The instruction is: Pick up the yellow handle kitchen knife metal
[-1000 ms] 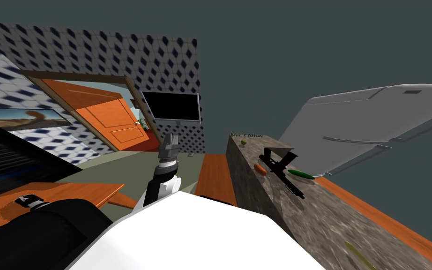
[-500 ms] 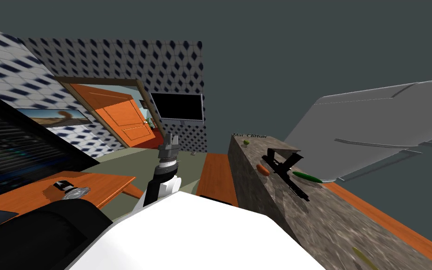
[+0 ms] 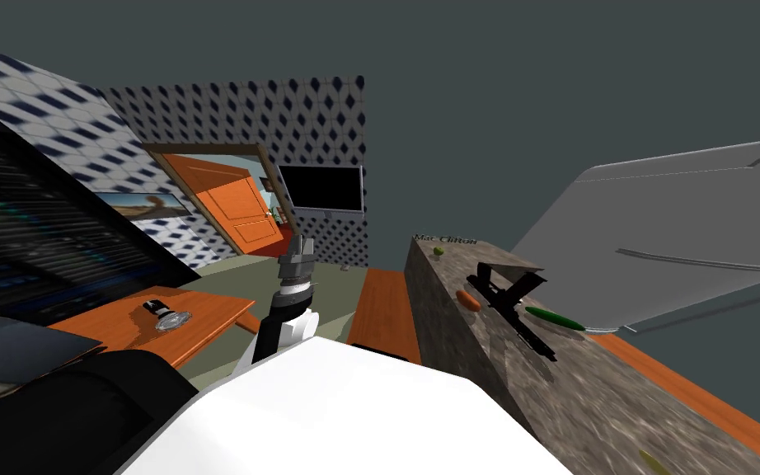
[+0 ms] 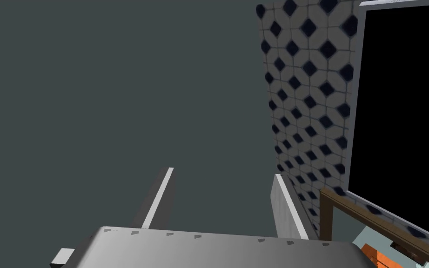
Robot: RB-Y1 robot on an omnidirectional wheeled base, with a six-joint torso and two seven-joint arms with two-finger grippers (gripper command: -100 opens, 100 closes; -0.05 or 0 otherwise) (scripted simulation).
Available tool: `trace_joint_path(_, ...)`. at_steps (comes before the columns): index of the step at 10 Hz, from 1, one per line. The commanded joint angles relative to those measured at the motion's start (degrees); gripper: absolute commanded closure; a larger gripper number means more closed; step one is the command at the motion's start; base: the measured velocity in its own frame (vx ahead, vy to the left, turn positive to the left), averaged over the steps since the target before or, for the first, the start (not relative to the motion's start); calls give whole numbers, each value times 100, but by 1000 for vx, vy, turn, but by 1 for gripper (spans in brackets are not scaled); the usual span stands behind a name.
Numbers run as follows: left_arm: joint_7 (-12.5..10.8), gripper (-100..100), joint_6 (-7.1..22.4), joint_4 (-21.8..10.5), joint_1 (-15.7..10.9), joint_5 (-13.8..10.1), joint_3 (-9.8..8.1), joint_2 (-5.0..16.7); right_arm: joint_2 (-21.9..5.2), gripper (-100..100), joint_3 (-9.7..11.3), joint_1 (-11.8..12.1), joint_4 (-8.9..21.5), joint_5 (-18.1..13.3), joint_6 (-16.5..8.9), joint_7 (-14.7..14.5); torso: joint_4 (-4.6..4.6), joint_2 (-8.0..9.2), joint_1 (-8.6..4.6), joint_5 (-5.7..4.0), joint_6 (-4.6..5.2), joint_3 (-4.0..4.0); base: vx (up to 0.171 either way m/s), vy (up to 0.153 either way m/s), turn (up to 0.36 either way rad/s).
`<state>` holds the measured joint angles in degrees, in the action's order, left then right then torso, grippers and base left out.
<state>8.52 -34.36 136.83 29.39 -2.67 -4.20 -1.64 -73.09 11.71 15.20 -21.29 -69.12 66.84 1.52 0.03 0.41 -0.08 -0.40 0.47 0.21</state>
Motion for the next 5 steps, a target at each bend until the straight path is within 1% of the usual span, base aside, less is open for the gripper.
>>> trace_joint_path(1,0,0,0,0,0,0,0,0,-8,-100,-286,241,-262,-286,-82,231,0,0,0,0,0,0,-57,12,-38)
trace_joint_path(2,0,0,0,0,1,0,0,0,-8,-100,-435,241,-262,-404,-82,231,-2,-13,0,0,1,-6,-3,8,-28)
trace_joint_path(4,0,0,0,0,1,0,0,0,-8,-100,-732,241,-262,-404,-82,231,-9,-42,-4,0,-4,-24,13,1,6)
trace_joint_path(5,0,0,0,0,1,0,0,0,263,-100,-907,480,45,-699,137,473,-10,-46,-5,0,-4,-26,-95,35,399)
